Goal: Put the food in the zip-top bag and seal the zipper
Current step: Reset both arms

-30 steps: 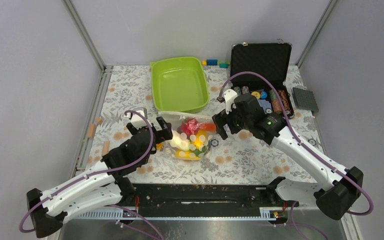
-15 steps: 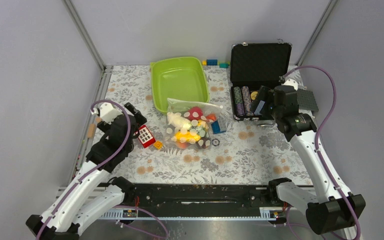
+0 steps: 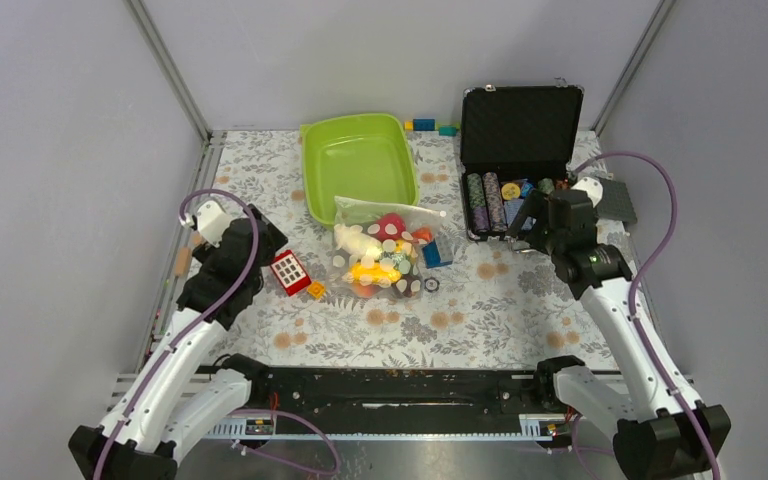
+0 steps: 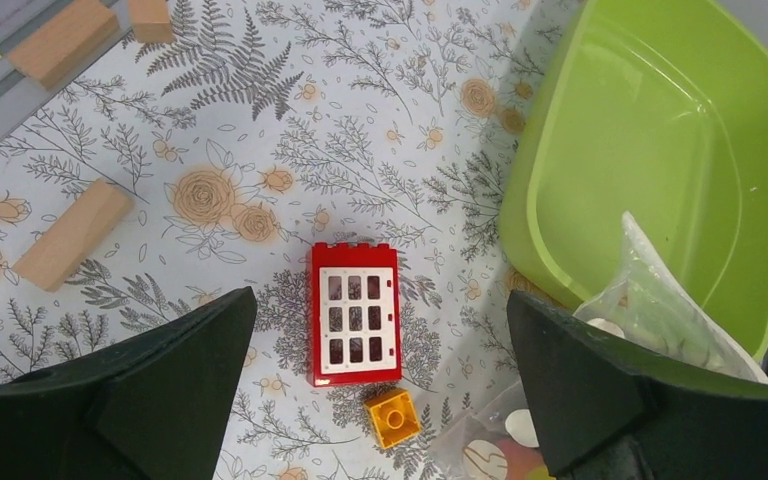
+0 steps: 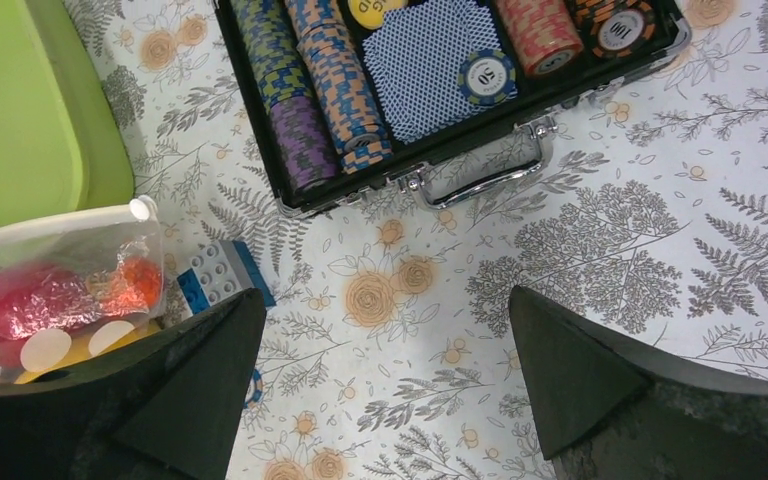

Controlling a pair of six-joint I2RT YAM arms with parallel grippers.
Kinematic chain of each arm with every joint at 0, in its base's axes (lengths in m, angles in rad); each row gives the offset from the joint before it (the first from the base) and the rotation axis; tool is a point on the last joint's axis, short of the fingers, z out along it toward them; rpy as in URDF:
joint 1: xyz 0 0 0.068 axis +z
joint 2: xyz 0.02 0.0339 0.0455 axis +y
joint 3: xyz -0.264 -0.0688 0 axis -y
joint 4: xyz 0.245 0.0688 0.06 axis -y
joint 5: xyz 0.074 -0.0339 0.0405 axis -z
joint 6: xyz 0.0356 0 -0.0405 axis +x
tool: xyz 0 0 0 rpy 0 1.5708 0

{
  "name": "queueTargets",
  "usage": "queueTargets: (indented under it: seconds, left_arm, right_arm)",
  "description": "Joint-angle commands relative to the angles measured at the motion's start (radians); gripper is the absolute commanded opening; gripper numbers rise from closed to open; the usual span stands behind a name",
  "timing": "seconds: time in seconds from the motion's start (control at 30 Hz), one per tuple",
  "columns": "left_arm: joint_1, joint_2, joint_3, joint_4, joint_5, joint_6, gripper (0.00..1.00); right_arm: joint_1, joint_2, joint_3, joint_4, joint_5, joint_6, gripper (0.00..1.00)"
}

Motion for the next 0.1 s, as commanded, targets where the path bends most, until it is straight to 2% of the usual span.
queueTargets:
  seconds: [0.0,0.07]
  left_arm:
    - [0.014,-0.003,0.016,0.032,0.036,0.002,0.99]
    - [0.015,-0.005,0.013,0.036,0.040,0.007,0.99]
  right_arm:
    - [-0.005,-0.057,-0.035,0.074,0.063,-0.017,1.00]
    - [-0.003,-0.069,-0.041,0.081,0.060,-0.020,1.00]
